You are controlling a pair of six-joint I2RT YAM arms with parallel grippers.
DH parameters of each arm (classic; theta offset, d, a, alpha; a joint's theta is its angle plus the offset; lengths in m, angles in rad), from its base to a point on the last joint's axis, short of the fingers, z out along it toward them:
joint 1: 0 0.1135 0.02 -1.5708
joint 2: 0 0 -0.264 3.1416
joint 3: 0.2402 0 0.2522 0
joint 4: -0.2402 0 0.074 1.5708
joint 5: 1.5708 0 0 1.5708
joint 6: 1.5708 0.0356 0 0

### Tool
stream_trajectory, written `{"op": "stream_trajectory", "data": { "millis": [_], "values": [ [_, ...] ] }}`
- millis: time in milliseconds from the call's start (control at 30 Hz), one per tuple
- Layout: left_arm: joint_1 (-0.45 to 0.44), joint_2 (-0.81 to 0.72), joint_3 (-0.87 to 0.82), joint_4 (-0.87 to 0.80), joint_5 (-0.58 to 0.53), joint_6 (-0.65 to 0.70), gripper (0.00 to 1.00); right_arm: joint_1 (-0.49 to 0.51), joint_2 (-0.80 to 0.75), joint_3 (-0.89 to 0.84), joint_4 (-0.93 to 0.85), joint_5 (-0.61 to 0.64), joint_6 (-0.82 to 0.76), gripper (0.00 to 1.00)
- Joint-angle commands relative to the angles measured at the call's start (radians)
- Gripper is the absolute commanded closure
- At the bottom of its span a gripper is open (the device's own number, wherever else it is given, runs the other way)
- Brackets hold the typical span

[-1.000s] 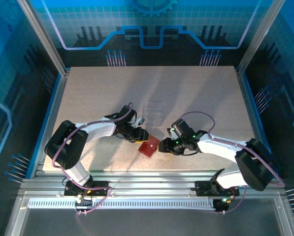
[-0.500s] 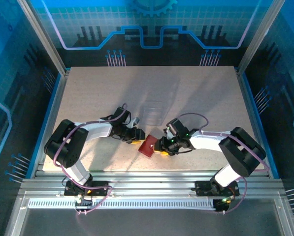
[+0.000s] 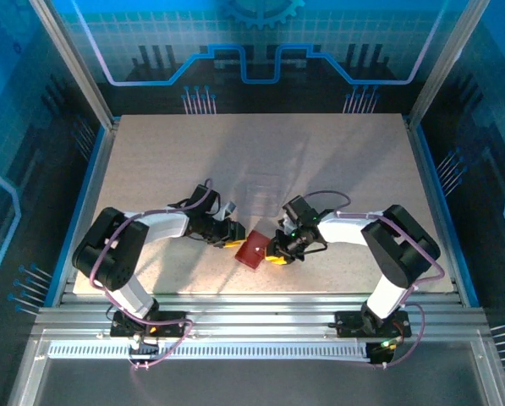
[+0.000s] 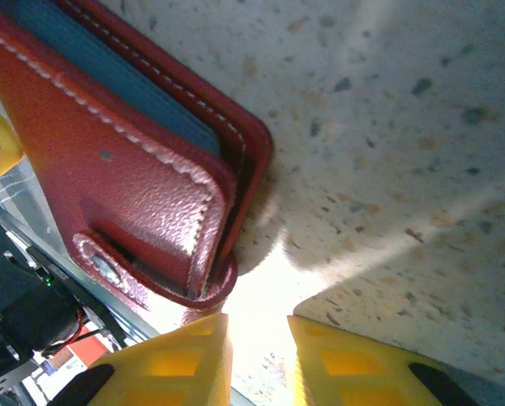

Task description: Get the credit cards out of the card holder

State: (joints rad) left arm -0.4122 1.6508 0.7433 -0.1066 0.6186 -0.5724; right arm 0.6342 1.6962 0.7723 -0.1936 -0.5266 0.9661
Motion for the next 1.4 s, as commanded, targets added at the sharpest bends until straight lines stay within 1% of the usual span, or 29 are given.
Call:
{"op": "stream_trajectory", "data": {
  "millis": [0,133,233,500,633,733,867,967,1067,1167,1267,1333,1367],
  "values": [
    [0.003,-0.023,-0.003,-0.005,0.029,-0.012,0.67,0.025,-0.025,0.000,0.166,0.077,-0.035,0.77],
    [0.003,-0.023,0.006,-0.034,0.012,0.002,0.66,0.030,-0.100,-0.036,0.138,0.120,-0.019,0.76],
    [0.003,-0.014,0.010,-0.047,0.008,0.007,0.66,0.032,-0.117,-0.047,0.141,0.143,-0.013,0.76],
    [0.003,-0.040,-0.011,-0.052,0.007,-0.011,0.66,0.030,-0.039,-0.035,0.202,0.142,0.004,0.76],
    [0.004,-0.070,-0.059,-0.011,0.010,-0.053,0.66,0.029,-0.007,-0.005,0.225,0.138,-0.005,0.76],
    [0.003,-0.081,-0.081,0.017,0.010,-0.077,0.66,0.019,0.012,0.016,0.263,0.107,-0.014,0.76],
    [0.003,-0.097,-0.068,0.013,0.011,-0.085,0.66,-0.007,-0.019,0.032,0.215,0.081,-0.073,0.76],
    [0.003,-0.115,-0.027,-0.034,-0.015,-0.074,0.66,-0.035,-0.089,0.030,0.116,0.076,-0.176,0.75],
    [0.003,-0.112,0.025,-0.052,-0.016,-0.068,0.71,-0.050,-0.157,0.061,-0.027,0.085,-0.365,0.74],
    [0.003,-0.072,0.068,-0.050,0.011,-0.074,0.74,-0.050,-0.197,0.128,-0.180,0.133,-0.578,0.73],
    [0.003,-0.026,0.090,-0.032,0.024,-0.093,0.82,-0.047,-0.206,0.178,-0.277,0.182,-0.752,0.73],
    [0.003,0.001,0.107,-0.048,0.021,-0.090,0.89,-0.039,-0.208,0.190,-0.297,0.199,-0.862,0.73],
    [0.004,0.013,0.114,-0.055,0.020,-0.086,0.91,-0.031,-0.214,0.191,-0.296,0.215,-0.906,0.74]
  ]
}}
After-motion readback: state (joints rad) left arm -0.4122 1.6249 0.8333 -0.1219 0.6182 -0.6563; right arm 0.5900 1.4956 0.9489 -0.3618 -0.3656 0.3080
